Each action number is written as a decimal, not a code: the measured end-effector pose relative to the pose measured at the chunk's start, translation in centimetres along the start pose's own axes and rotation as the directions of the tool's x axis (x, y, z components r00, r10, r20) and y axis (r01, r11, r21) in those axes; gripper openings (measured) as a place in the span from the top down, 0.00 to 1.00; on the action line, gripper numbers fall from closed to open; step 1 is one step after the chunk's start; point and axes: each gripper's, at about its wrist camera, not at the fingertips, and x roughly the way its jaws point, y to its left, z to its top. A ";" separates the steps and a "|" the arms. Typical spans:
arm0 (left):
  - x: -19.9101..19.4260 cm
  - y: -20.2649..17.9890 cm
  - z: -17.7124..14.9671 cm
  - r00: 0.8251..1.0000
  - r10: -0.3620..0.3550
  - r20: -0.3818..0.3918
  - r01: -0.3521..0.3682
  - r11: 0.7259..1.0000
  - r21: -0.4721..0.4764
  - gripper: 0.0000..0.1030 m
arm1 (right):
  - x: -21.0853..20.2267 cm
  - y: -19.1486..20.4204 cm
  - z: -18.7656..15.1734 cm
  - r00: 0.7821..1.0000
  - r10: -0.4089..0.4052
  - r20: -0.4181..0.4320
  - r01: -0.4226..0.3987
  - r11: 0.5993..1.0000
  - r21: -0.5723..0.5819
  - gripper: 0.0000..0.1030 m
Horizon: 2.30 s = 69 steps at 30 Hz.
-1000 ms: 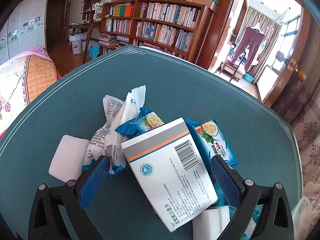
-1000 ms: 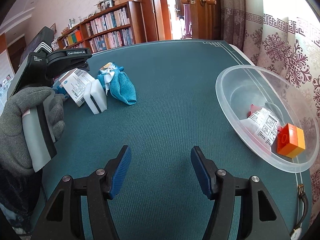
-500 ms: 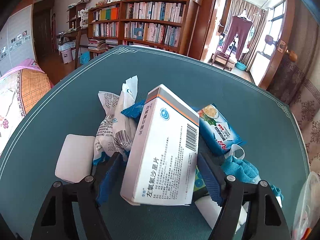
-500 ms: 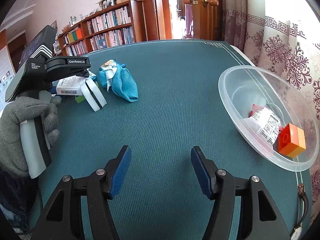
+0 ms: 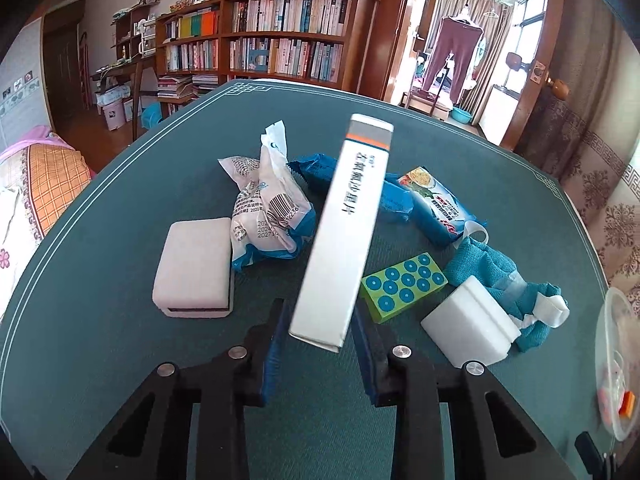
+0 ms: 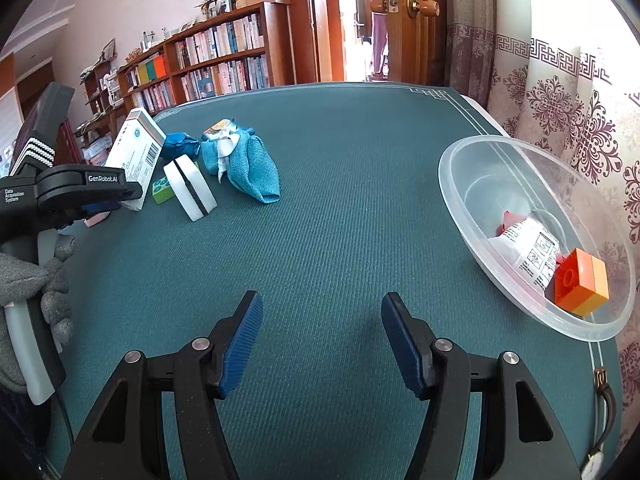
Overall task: Organize objects
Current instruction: 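Grasp the white medicine box with the left gripper and lift it, then grasp the white sponge with the right gripper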
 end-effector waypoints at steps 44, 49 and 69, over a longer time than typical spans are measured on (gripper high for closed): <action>-6.2 6.1 0.0 0.984 -0.132 0.123 0.124 0.990 0.066 0.81 | 2.8 6.8 6.0 0.978 0.206 -0.026 -0.207 0.976 -0.067 0.39; -6.8 7.4 -0.2 0.982 -0.152 0.113 0.144 0.987 0.071 0.81 | 4.6 8.9 7.5 0.979 0.205 -0.015 -0.205 0.974 -0.100 0.39; -6.7 8.1 -0.6 0.982 -0.166 0.086 0.161 0.985 0.059 0.81 | 5.6 9.7 7.7 0.971 0.240 -0.012 -0.240 0.967 -0.088 0.65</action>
